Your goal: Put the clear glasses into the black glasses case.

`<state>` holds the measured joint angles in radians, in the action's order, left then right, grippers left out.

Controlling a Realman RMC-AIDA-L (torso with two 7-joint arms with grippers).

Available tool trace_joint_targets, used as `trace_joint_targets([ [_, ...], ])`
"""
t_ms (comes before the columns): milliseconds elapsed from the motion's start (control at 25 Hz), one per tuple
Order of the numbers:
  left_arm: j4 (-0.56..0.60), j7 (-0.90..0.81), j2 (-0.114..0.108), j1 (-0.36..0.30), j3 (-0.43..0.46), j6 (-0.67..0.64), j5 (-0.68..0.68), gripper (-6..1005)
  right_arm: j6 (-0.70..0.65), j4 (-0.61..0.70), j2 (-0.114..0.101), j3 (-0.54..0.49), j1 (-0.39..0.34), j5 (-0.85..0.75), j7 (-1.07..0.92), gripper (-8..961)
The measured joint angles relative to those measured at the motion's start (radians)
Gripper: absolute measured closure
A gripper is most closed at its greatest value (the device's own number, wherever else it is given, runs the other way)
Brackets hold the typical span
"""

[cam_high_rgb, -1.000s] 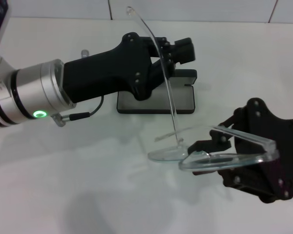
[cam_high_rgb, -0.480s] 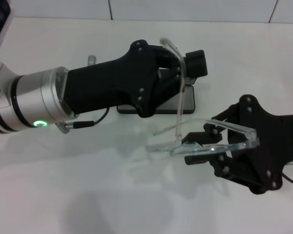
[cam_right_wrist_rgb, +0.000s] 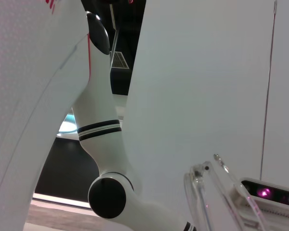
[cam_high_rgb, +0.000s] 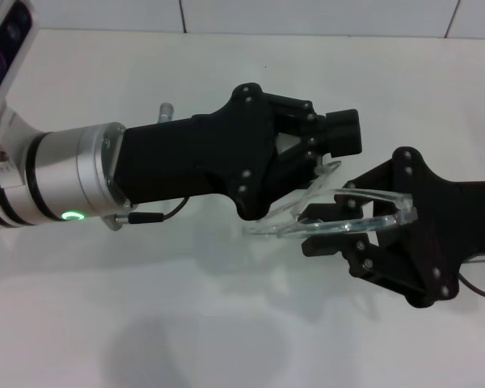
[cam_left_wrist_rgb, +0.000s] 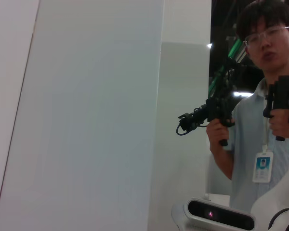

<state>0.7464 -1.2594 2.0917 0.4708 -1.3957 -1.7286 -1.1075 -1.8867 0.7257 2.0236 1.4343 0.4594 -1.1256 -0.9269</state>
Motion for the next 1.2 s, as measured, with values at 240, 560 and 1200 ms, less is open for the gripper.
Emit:
trace_joint_targets([
  [240,0.001,0.0,-0.001,0.0,0.0,0.0,-0.007,940,0.01,0.0,0.0,-0.002,0.0,0.003,0.002,846],
  [560,0.001,0.004,-0.003,0.0,0.0,0.0,-0.006,940,0.025,-0.001,0.0,-0.004,0.003,0.015,0.0,846],
  [1200,0.019,0.009,-0.004,-0.01,0.0,0.0,-0.007,940,0.037,-0.002,-0.002,-0.003,0.001,0.028,-0.002,846],
])
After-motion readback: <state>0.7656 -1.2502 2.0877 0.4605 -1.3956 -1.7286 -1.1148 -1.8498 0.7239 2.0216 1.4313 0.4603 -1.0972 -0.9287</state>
